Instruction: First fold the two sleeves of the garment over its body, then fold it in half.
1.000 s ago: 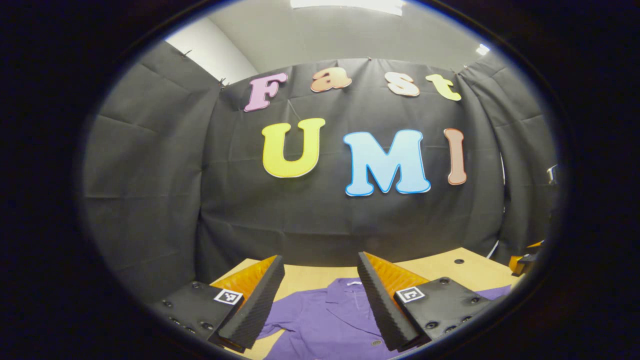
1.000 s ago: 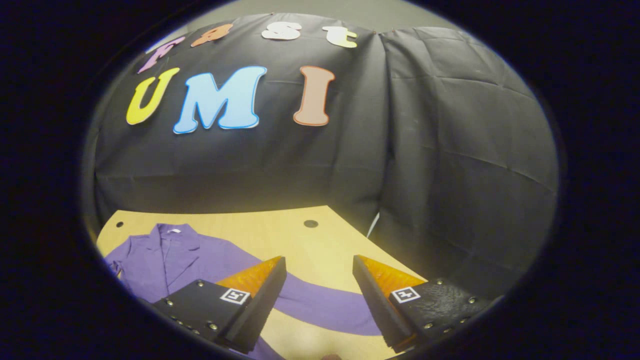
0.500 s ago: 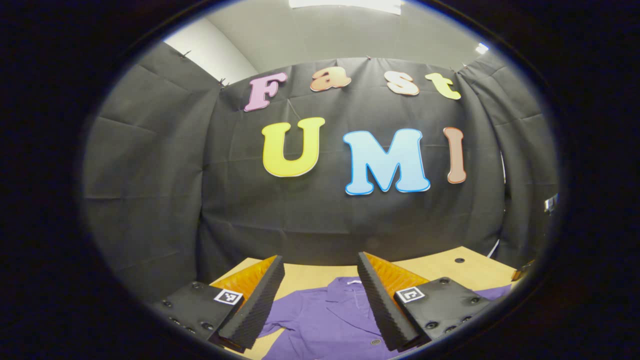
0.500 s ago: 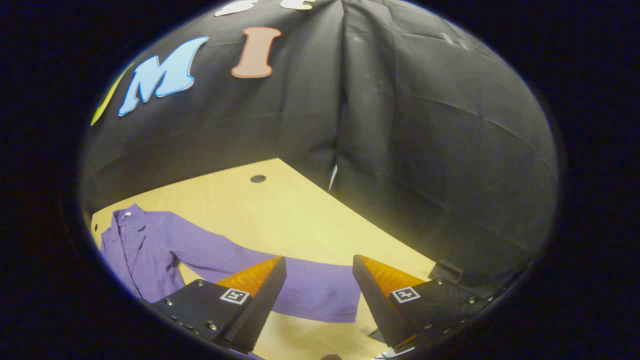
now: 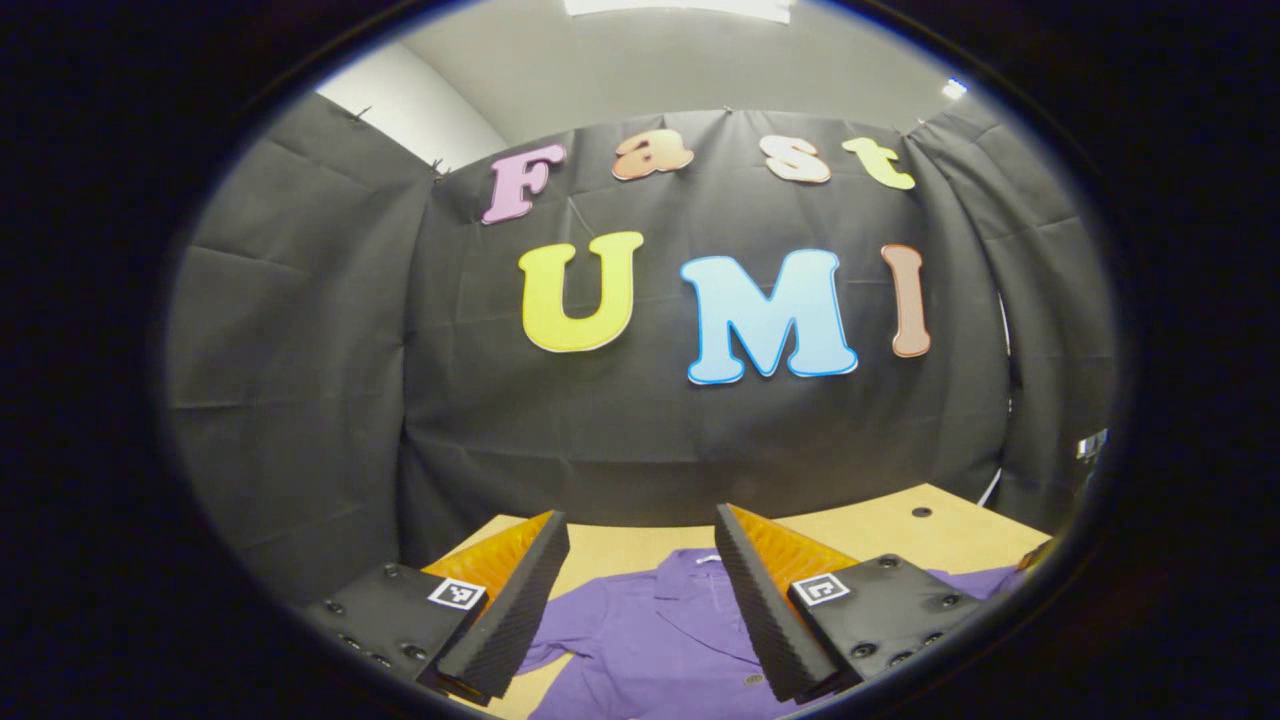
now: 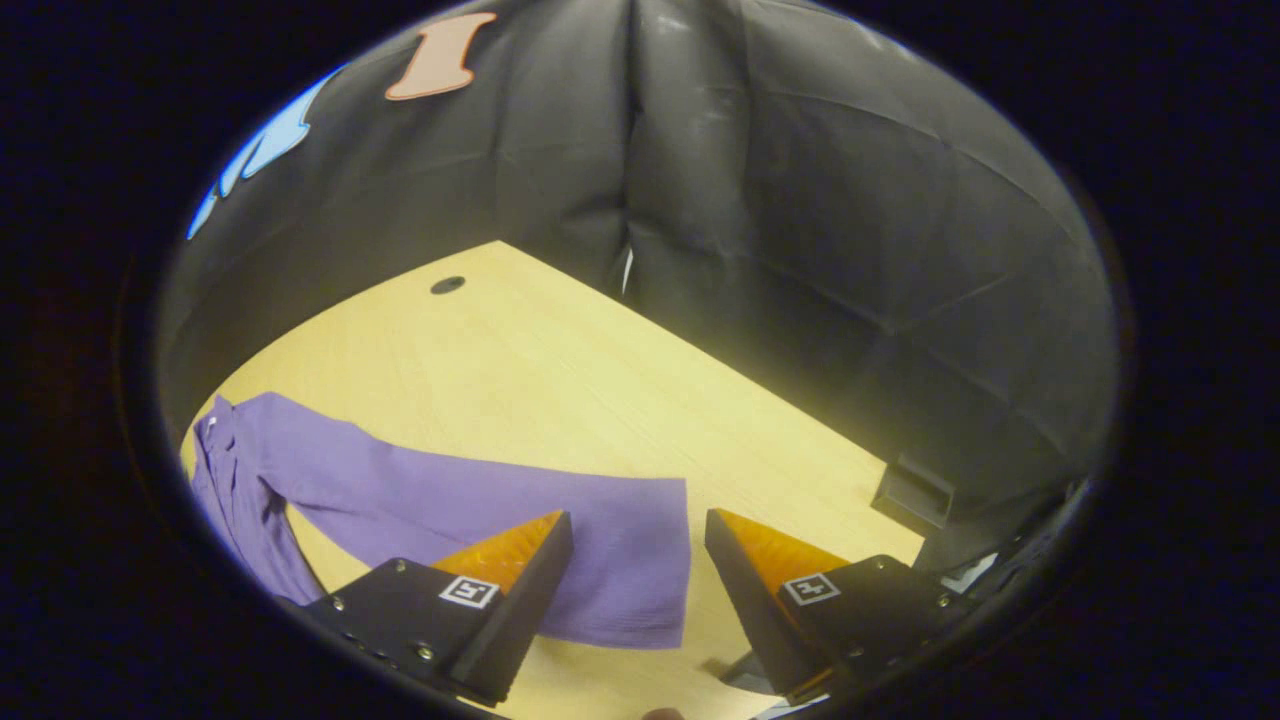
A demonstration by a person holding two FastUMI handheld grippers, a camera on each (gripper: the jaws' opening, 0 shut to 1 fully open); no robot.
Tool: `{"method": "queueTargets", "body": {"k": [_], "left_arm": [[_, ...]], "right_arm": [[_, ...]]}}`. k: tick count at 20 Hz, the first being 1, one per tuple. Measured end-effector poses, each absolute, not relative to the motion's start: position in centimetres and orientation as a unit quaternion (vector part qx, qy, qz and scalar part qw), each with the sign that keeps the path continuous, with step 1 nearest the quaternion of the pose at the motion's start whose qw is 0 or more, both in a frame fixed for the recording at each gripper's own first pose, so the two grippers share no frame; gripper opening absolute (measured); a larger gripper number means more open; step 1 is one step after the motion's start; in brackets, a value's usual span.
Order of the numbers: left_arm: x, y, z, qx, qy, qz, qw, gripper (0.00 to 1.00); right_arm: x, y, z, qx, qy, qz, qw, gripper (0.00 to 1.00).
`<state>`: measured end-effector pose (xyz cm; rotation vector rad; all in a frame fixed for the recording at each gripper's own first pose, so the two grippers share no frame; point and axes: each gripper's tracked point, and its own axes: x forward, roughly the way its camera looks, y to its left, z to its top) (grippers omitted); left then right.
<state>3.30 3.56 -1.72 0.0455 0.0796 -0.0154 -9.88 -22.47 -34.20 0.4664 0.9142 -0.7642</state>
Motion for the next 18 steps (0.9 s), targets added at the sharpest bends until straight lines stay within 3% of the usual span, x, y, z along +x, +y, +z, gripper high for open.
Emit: {"method": "queueTargets", "body": {"k": [5,12,14,16,18], "left_arm": [[3.0,3.2,-1.6,0.028,0.043,-0.008,0.999,0.94],[2.8,3.2,-1.7,0.024,0.045,-0.006,0.999,0.94],[2.9,3.2,-1.8,0.022,0.045,-0.005,0.999,0.94],[3.0,3.3,-1.9,0.021,0.045,-0.005,0.999,0.94],[3.0,3.4,-1.8,0.019,0.043,-0.004,0.999,0.94]], "right_arm": [[-10.3,-22.2,-36.2,0.248,0.451,-0.351,0.782,0.88],[-9.8,-21.3,-36.6,0.254,0.459,-0.322,0.788,0.91],[-9.6,-21.0,-36.5,0.258,0.46,-0.314,0.789,0.8],[-9.6,-21.1,-36.4,0.26,0.461,-0.315,0.787,0.6],[-9.5,-21.0,-36.5,0.255,0.461,-0.305,0.793,0.6]]}}
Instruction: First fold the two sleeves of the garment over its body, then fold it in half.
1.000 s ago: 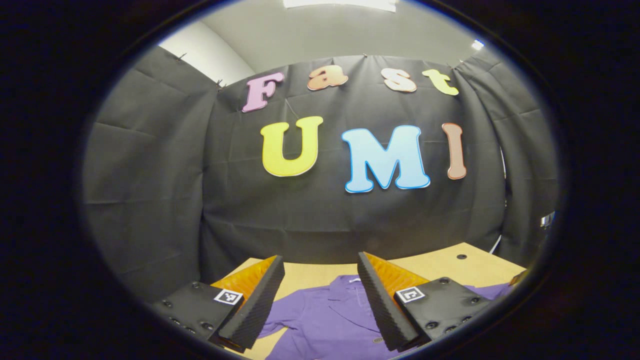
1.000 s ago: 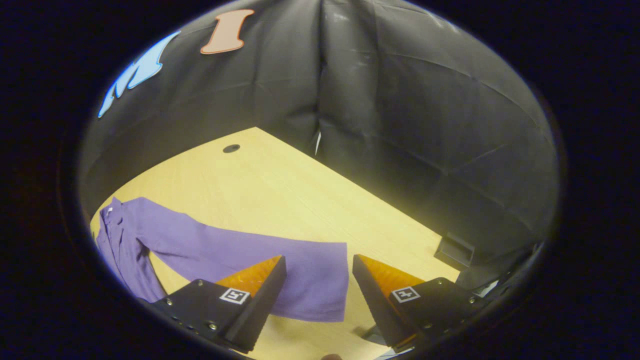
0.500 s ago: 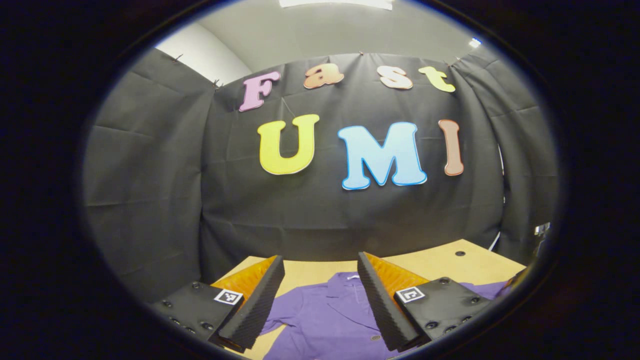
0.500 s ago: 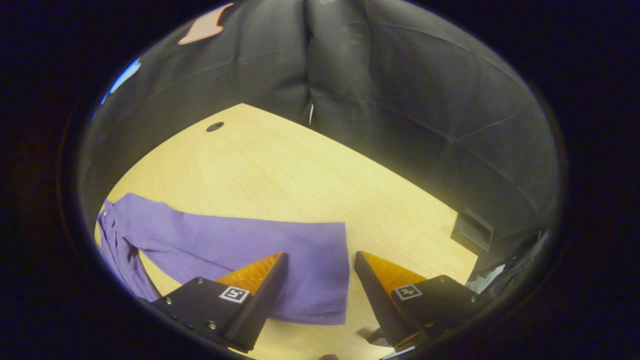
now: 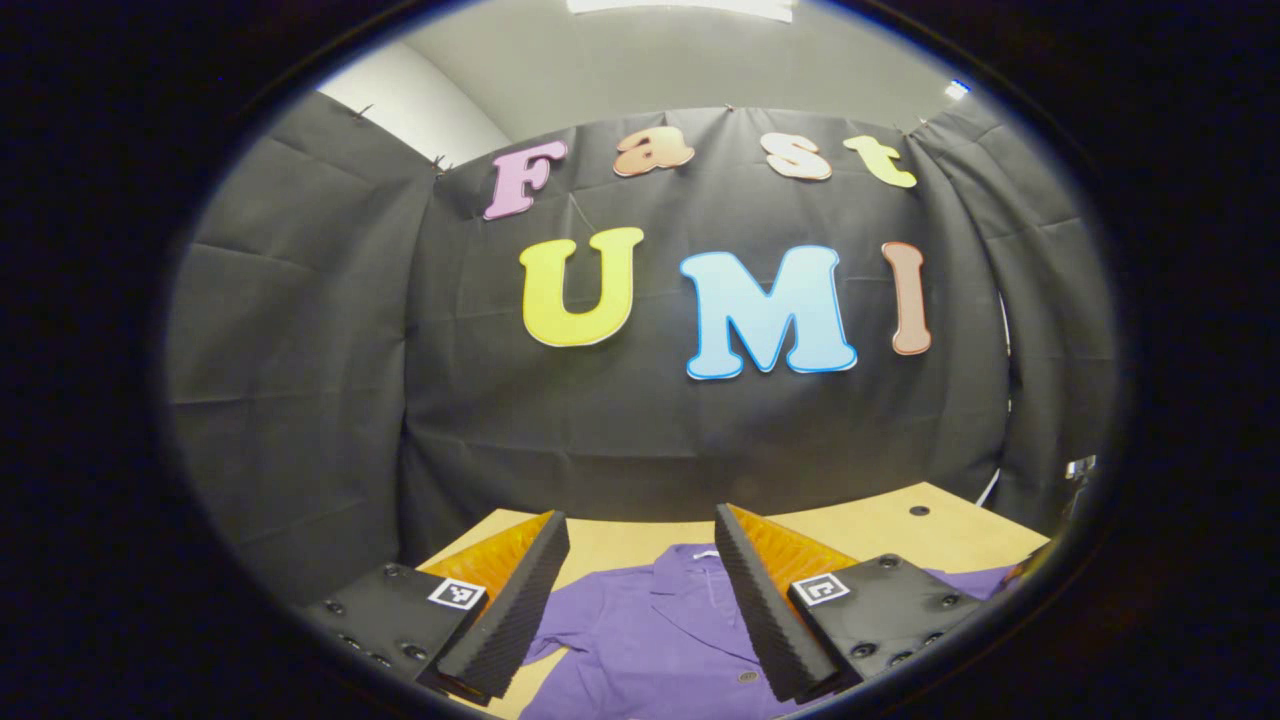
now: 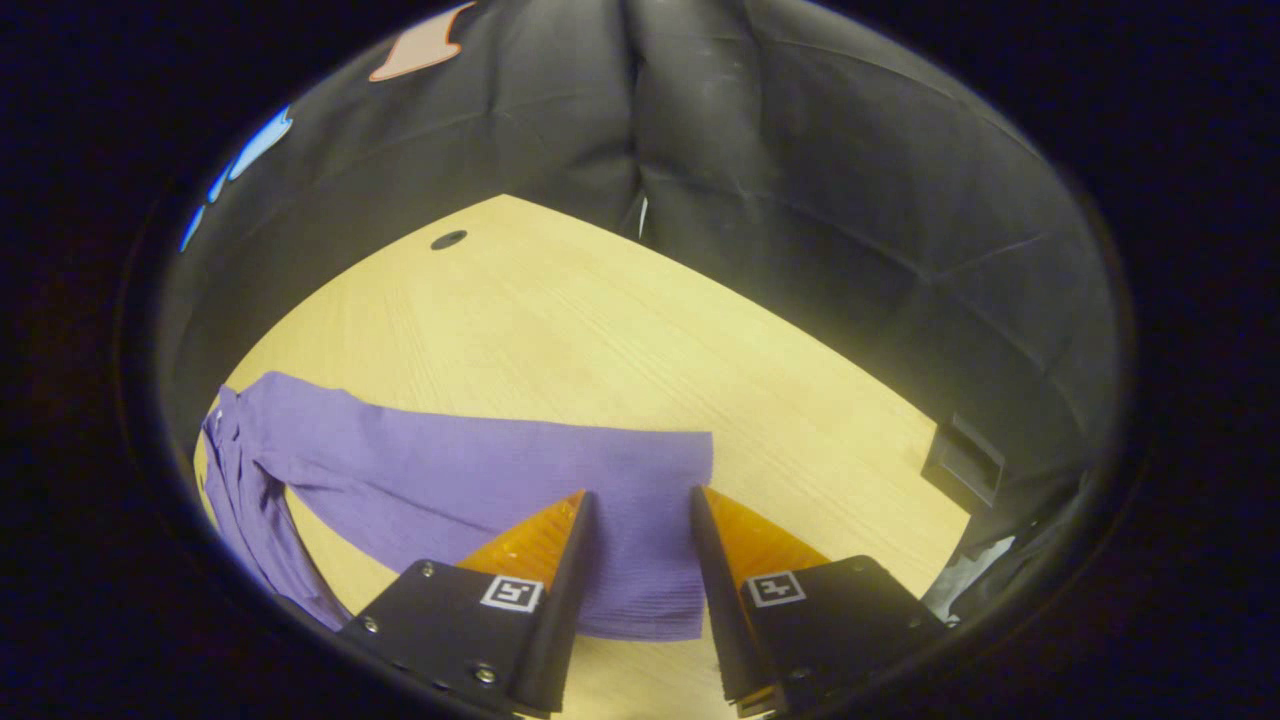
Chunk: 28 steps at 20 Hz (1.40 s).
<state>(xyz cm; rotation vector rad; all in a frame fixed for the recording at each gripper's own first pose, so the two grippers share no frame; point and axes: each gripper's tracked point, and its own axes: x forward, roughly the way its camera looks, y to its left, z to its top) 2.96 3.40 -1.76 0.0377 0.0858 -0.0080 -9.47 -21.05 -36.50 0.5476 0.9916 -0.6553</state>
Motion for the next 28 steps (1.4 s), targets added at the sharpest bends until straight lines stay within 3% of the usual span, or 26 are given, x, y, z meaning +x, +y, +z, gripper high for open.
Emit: {"method": "queueTargets", "body": {"k": [1,2,5,6,14,23,28], "left_arm": [[2.9,3.5,-1.8,0.017,0.042,-0.004,0.999,0.94],[2.9,3.6,-1.8,0.016,0.041,-0.003,0.999,0.94],[2.8,4.3,-1.8,0.011,0.04,0.003,0.999,0.94],[2.7,4.5,-1.9,0.009,0.04,0.004,0.999,0.94],[1.7,7.4,-1.9,0.013,0.037,0.024,0.999,0.94],[1.3,10.4,-2.1,0.007,0.035,0.026,0.999,0.94],[0.8,13.5,-2.6,0.002,0.036,0.036,0.999,0.94]], "right_arm": [[-9.4,-20.8,-36.2,0.271,0.455,-0.311,0.789,0.6],[-9.1,-21.0,-36.6,0.284,0.45,-0.321,0.783,0.19],[-9.0,-21.3,-36.9,0.285,0.444,-0.322,0.786,0.19],[-9.3,-21.2,-36.4,0.288,0.446,-0.32,0.785,0.06],[-7.2,-22.5,-31.7,0.319,0.383,-0.28,0.82,0.02],[-4.9,-23.6,-15.5,0.334,0.265,-0.17,0.888,0.01],[-9.4,-24.9,-9.1,0.311,0.215,-0.124,0.918,0.01]]}}
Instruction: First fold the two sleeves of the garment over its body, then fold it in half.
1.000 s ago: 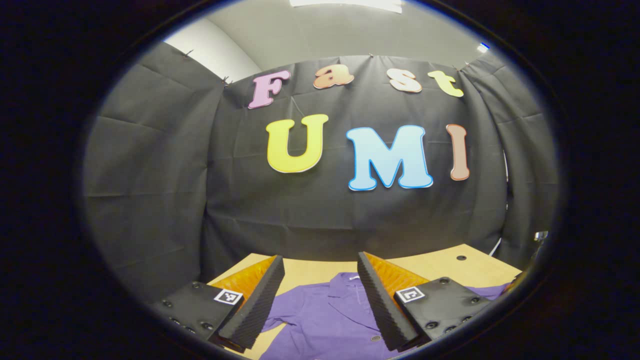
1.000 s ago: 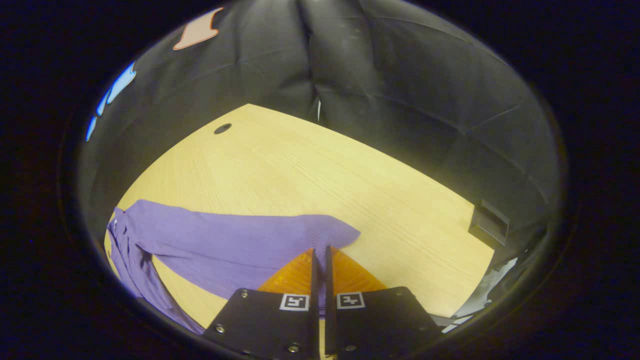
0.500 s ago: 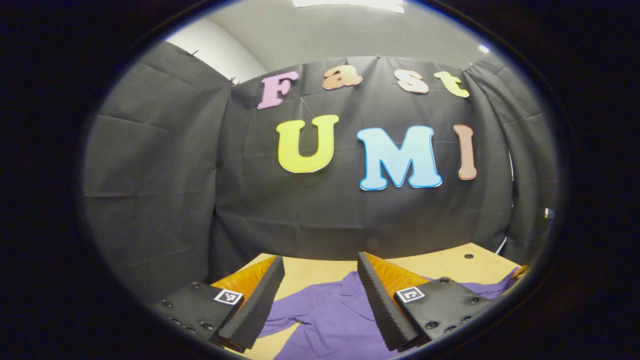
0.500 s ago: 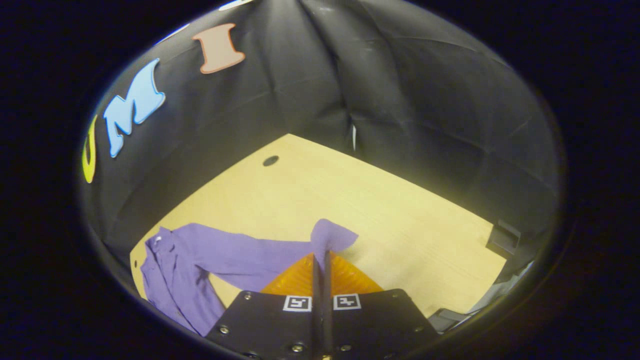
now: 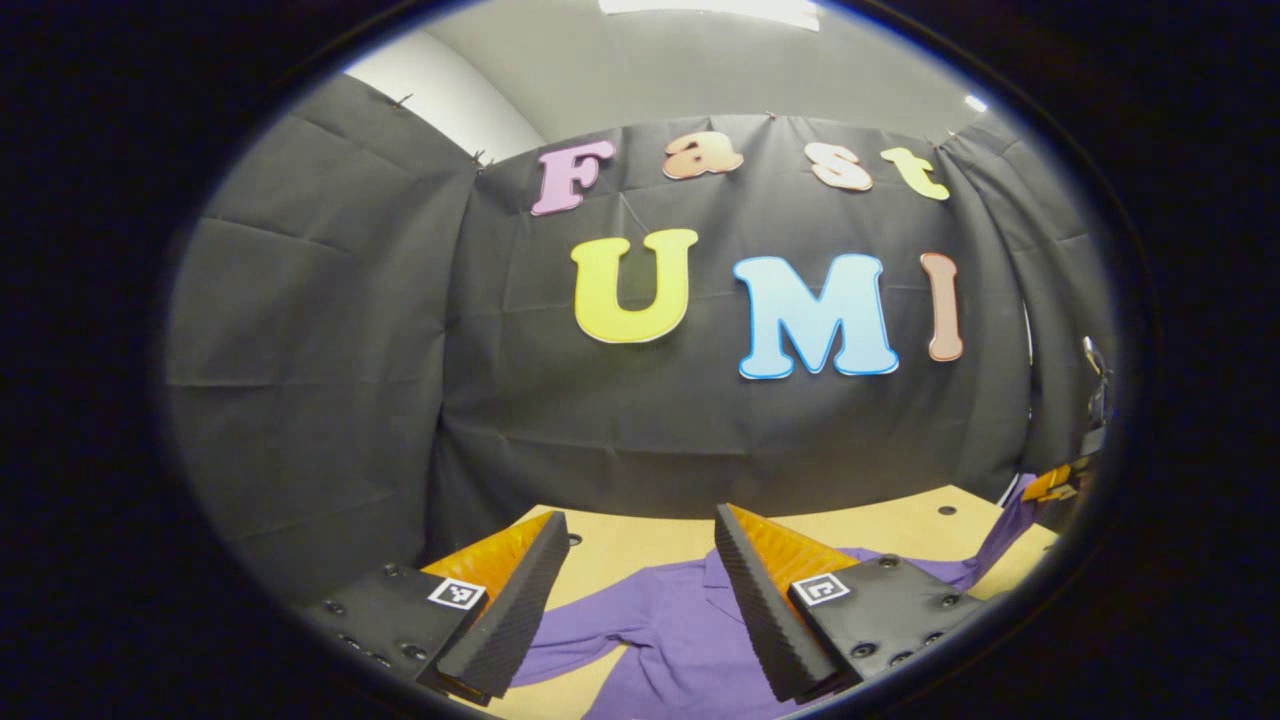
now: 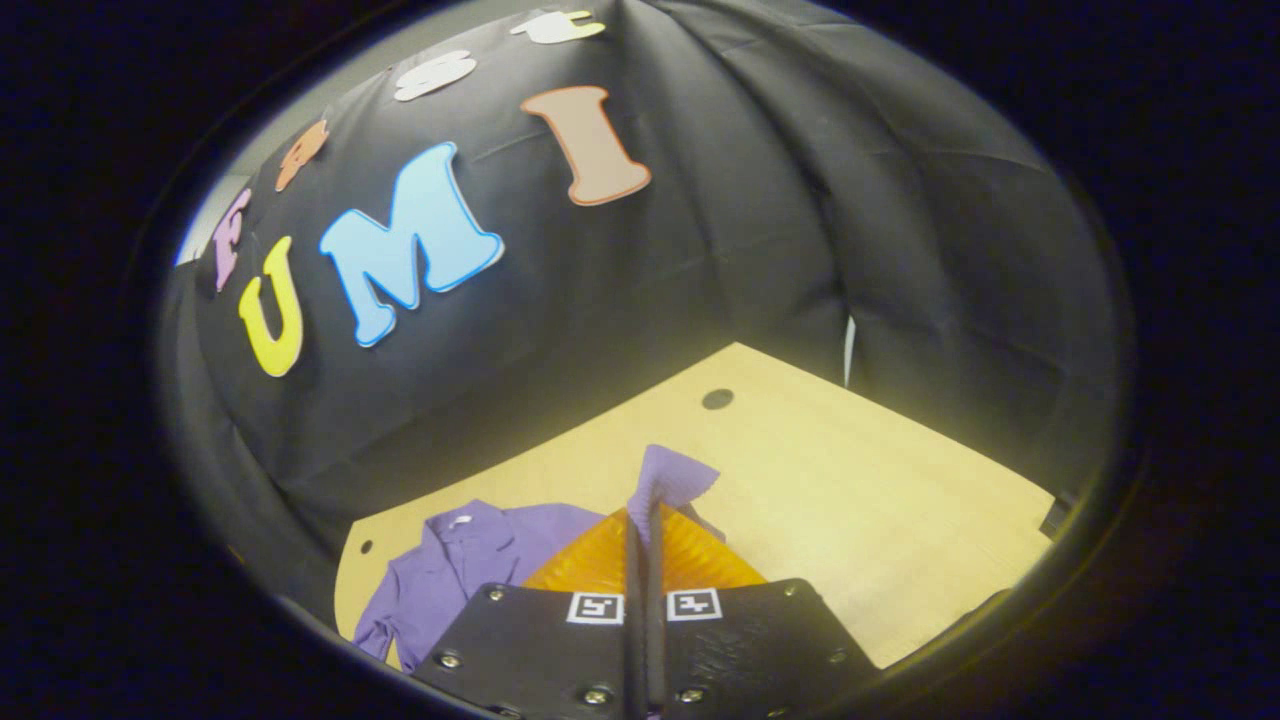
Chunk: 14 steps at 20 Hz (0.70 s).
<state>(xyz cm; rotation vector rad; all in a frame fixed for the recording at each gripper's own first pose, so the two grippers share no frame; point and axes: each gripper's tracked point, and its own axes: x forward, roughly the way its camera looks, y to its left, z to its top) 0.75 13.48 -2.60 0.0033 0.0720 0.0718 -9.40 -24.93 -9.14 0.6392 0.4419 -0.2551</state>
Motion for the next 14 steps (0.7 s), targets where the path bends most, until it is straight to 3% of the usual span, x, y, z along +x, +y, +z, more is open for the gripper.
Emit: {"method": "queueTargets", "body": {"k": [3,14], "left_arm": [[0.1,15.8,-2.9,-0.003,0.037,0.05,0.998,0.94],[-1.3,22.7,-4.9,0.002,0.053,0.082,0.995,0.94]], "right_arm": [[-11.4,-25.7,-5.7,0.316,0.191,-0.096,0.924,0.01],[-11.6,-23.2,-5.1,0.207,0.148,-0.038,0.966,0.01]]}}
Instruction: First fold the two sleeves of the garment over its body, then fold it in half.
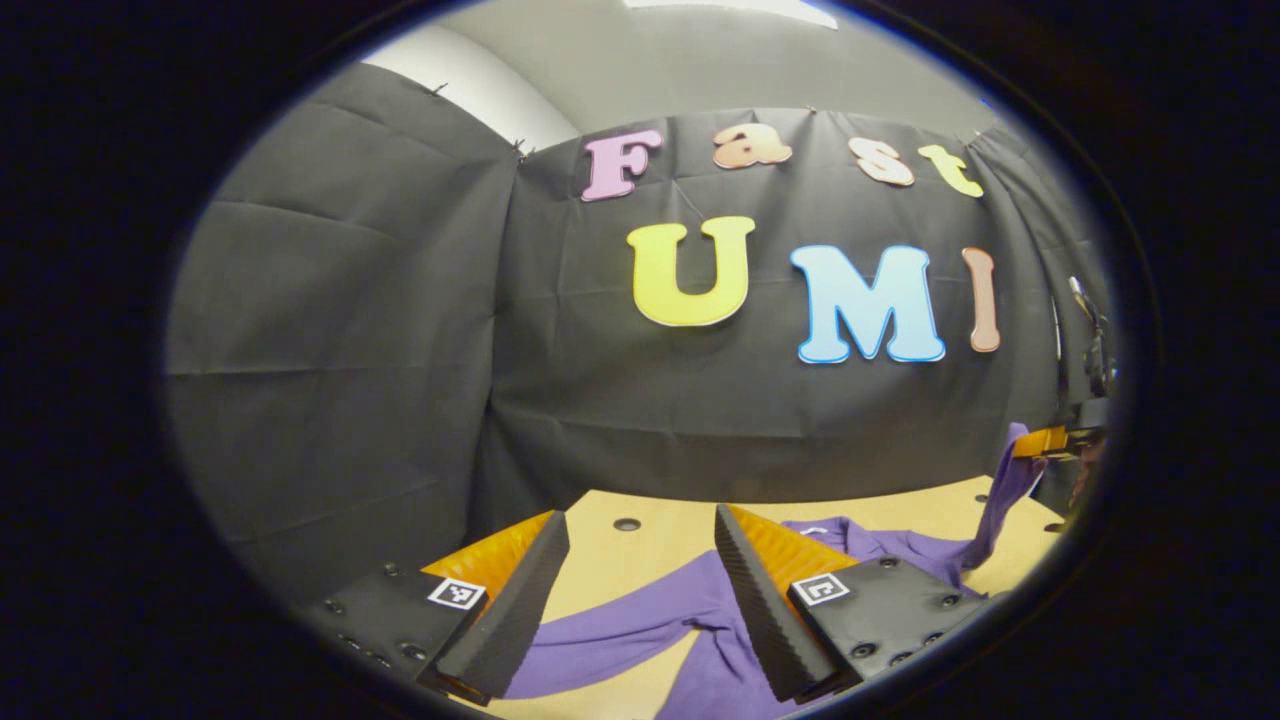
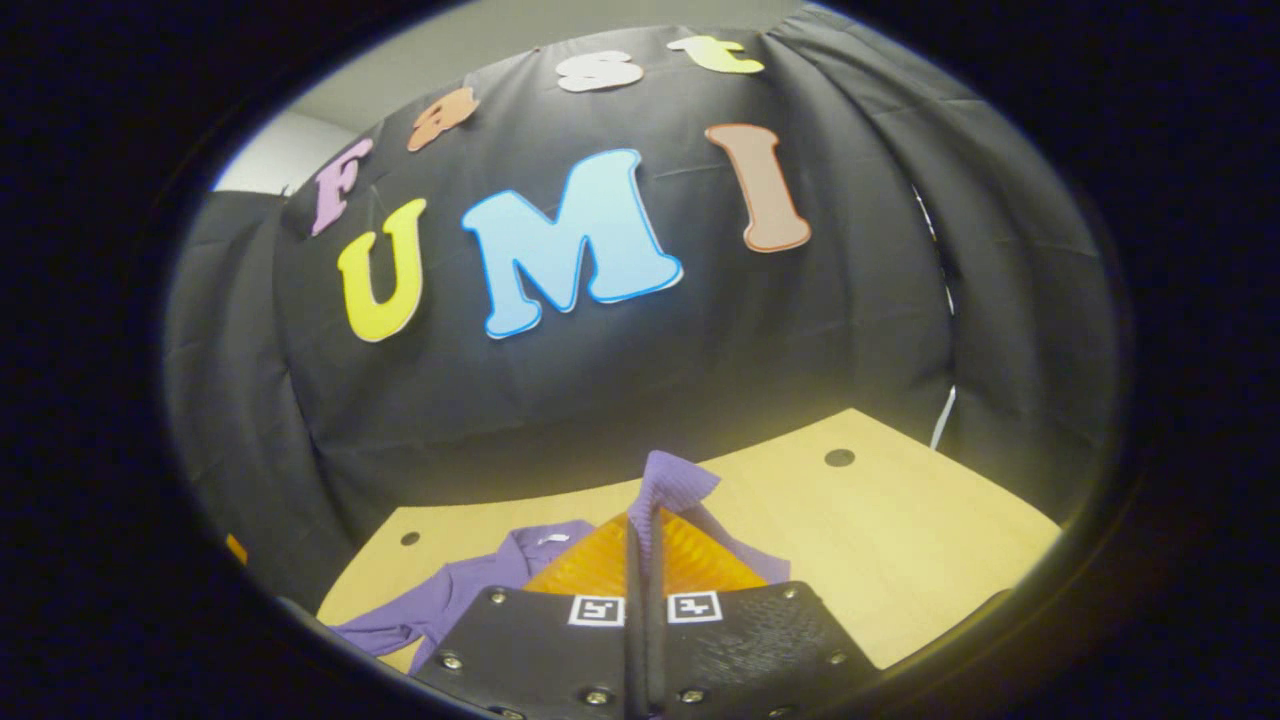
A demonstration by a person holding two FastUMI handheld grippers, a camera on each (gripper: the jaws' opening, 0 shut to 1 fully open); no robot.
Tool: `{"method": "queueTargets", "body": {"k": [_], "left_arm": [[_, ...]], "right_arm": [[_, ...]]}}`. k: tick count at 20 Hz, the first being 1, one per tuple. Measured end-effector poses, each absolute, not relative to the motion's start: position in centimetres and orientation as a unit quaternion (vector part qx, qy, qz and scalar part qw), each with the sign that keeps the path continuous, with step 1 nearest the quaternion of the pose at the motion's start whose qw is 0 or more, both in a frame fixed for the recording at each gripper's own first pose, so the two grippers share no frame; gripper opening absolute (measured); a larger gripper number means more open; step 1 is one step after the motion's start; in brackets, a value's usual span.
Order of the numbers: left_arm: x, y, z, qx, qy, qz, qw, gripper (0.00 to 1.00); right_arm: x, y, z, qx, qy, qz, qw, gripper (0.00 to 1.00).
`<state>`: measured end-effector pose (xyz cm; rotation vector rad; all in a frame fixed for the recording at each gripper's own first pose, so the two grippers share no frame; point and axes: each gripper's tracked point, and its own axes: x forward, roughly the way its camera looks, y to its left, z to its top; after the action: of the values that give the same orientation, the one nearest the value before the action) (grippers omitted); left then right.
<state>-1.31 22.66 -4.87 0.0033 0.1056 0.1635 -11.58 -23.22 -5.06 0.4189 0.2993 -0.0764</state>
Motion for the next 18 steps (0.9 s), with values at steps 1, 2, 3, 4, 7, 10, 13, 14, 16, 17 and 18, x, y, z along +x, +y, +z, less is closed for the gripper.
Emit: {"method": "queueTargets", "body": {"k": [1,2,3,4,7,10,13,14,16,17,18], "left_arm": [[-1.1,23.2,-5.0,0.003,0.054,0.081,0.995,0.94],[-0.9,23.8,-5.1,0.002,0.054,0.079,0.995,0.94],[-0.6,24.3,-5.1,0.002,0.054,0.076,0.996,0.94],[-0.3,24.7,-5.3,0.002,0.055,0.073,0.996,0.94],[0.6,26.1,-6.0,-0.002,0.057,0.067,0.996,0.95],[0.8,27.7,-6.8,-0.008,0.061,0.074,0.995,0.95],[0.5,28.2,-7.8,-0.022,0.064,0.081,0.994,0.94],[0.3,28.4,-8.1,-0.025,0.066,0.084,0.994,0.94],[-0.1,29.1,-8.4,-0.026,0.068,0.099,0.992,0.94],[-0.4,29.5,-8.6,-0.029,0.068,0.107,0.992,0.94],[-0.8,29.8,-8.6,-0.033,0.068,0.113,0.991,0.94]], "right_arm": [[-11.4,-22.6,-4.9,0.196,0.149,-0.033,0.969,0.01],[-11.2,-21.2,-4.6,0.187,0.15,-0.026,0.97,0.01],[-11.0,-20.0,-4.2,0.183,0.152,-0.019,0.971,0.01],[-10.6,-18.5,-3.8,0.181,0.152,-0.011,0.972,0.01],[-9.5,-14.8,-2.3,0.172,0.147,0.017,0.974,0.01],[-8.8,-10.8,-1.2,0.15,0.149,0.061,0.976,0.01],[-8.0,-6.8,-1.4,0.119,0.158,0.104,0.975,0.01],[-7.6,-5.6,-2.0,0.113,0.164,0.113,0.973,0.01],[-6.2,-3.3,-4.2,0.108,0.193,0.123,0.967,0.01],[-5.5,-2.4,-5.3,0.106,0.206,0.128,0.964,0.02],[-5.1,-1.5,-6.2,0.104,0.22,0.129,0.961,0.02]]}}
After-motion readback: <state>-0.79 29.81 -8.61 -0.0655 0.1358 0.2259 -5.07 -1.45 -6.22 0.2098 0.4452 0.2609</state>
